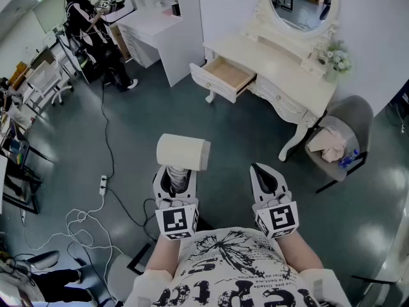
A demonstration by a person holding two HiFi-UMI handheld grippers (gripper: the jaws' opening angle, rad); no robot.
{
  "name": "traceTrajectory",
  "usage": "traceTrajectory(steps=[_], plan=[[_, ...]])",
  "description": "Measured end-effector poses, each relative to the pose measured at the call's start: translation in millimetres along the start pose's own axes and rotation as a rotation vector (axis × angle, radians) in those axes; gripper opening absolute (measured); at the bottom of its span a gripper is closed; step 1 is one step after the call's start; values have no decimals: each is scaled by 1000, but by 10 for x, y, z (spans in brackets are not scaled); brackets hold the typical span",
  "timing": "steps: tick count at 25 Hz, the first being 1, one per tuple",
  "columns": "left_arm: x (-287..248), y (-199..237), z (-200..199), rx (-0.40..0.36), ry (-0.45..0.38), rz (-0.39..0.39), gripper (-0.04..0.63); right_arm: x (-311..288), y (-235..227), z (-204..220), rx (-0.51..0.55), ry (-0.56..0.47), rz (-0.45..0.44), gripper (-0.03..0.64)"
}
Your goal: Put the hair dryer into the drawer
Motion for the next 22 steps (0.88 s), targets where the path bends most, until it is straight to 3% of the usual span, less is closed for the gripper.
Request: traceTrajectory(steps=[14,22], plan=[[38,-55,13,26,-8,11,253,47,-35,79,-53,16,1,17],[-370,245,149,33,7,46,253,-465,-39,118,-58,38,30,17]])
Point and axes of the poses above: the fingertips, and each gripper's own axes: x backward along the fingers, y to its left, z out of its underside, the point moved 2 cm from there along x, backward along the fingers, and after that the axes turned 2 degrees about y, right-handed, at the moved point
